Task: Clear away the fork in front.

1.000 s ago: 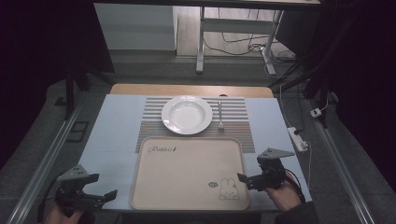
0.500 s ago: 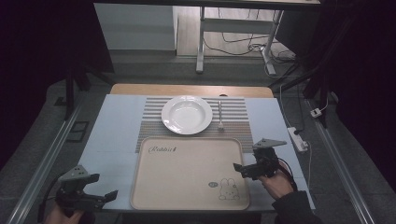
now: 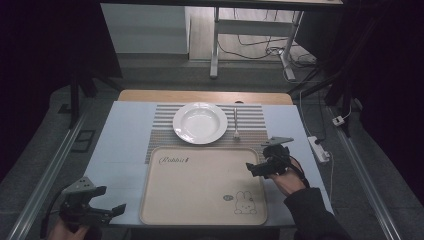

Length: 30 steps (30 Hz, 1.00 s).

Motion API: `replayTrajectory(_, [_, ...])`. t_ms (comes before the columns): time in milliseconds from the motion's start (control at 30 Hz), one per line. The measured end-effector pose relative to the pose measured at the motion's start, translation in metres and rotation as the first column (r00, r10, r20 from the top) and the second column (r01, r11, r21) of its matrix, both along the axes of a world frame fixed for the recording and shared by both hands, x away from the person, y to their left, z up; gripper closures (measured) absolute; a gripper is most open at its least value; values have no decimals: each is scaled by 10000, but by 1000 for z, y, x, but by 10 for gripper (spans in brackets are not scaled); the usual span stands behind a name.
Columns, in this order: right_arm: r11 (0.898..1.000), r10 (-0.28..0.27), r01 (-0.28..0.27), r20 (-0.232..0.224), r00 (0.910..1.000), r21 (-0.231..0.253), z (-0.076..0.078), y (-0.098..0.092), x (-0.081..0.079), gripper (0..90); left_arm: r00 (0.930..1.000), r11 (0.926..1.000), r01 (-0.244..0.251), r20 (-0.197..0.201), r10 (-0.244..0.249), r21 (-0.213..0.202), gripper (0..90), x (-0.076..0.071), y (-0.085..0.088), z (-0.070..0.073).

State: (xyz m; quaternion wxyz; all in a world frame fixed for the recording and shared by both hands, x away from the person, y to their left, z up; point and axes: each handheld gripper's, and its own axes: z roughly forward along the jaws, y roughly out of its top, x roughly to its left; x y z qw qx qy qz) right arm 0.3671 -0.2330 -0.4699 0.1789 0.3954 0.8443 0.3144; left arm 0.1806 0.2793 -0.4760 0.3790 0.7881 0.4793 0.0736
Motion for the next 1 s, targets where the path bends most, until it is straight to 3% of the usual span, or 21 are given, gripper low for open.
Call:
replayTrajectory(533, [9970, -185, 170, -193, 9996, -754, -8, 24, 50, 0, 10000, 10000, 47, 30, -47, -4, 18, 0, 0, 0])
replayTrajectory(1000, [9889, -315, 329, 123, 9994, -1447, -19, 46, 86, 0, 9999, 9999, 109, 38, -109, -1, 19, 0, 0, 0])
